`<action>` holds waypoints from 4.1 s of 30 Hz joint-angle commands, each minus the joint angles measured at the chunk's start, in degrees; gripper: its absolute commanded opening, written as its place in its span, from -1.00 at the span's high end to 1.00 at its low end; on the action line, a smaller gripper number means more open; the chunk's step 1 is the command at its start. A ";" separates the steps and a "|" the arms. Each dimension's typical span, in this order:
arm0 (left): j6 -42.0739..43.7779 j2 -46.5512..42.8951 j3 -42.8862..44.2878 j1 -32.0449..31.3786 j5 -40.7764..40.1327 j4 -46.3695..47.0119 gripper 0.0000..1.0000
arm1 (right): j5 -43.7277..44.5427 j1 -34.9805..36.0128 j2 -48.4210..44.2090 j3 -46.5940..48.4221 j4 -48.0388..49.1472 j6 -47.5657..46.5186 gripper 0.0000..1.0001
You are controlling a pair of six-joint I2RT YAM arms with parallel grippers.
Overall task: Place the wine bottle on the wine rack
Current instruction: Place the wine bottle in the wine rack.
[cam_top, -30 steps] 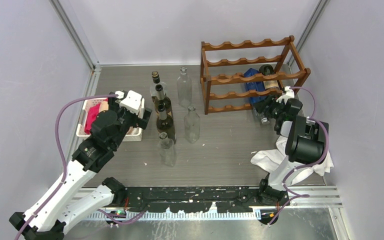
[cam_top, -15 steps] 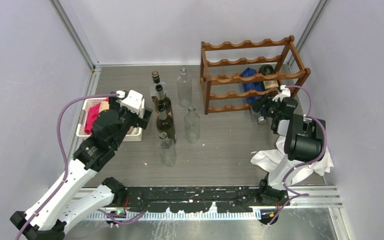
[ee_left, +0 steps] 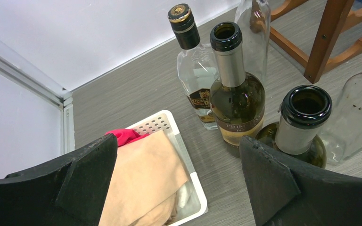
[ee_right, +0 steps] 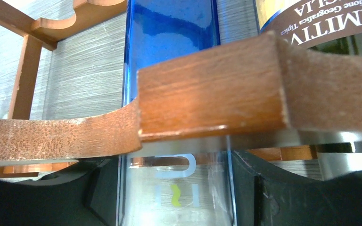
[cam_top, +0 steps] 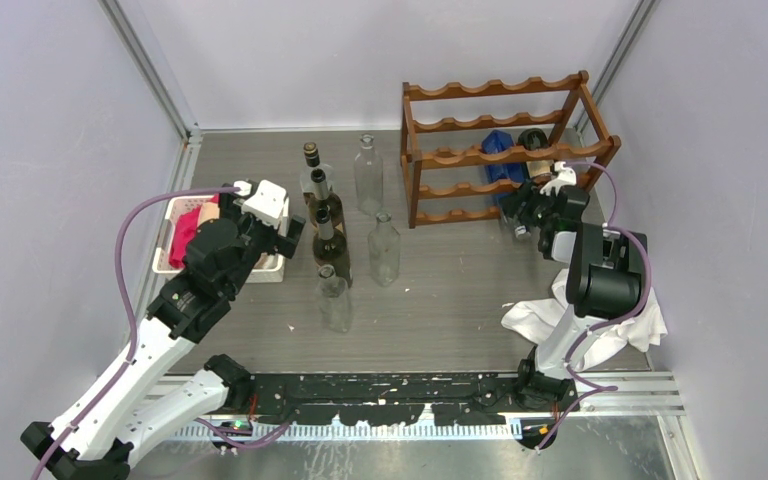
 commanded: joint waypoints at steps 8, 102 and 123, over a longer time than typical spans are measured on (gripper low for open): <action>0.16 -0.11 0.14 0.34 0.97 4.31 -0.97 | 2.04 0.83 -1.40 7.74 5.63 -4.31 0.34; -0.26 -2.11 -0.18 0.30 3.80 4.27 -0.96 | -8.12 -6.75 -11.07 12.98 -47.17 -23.85 0.49; -0.09 -2.20 -0.30 0.32 3.60 4.35 -0.96 | -0.08 -3.22 -6.95 16.44 -43.49 -22.45 0.13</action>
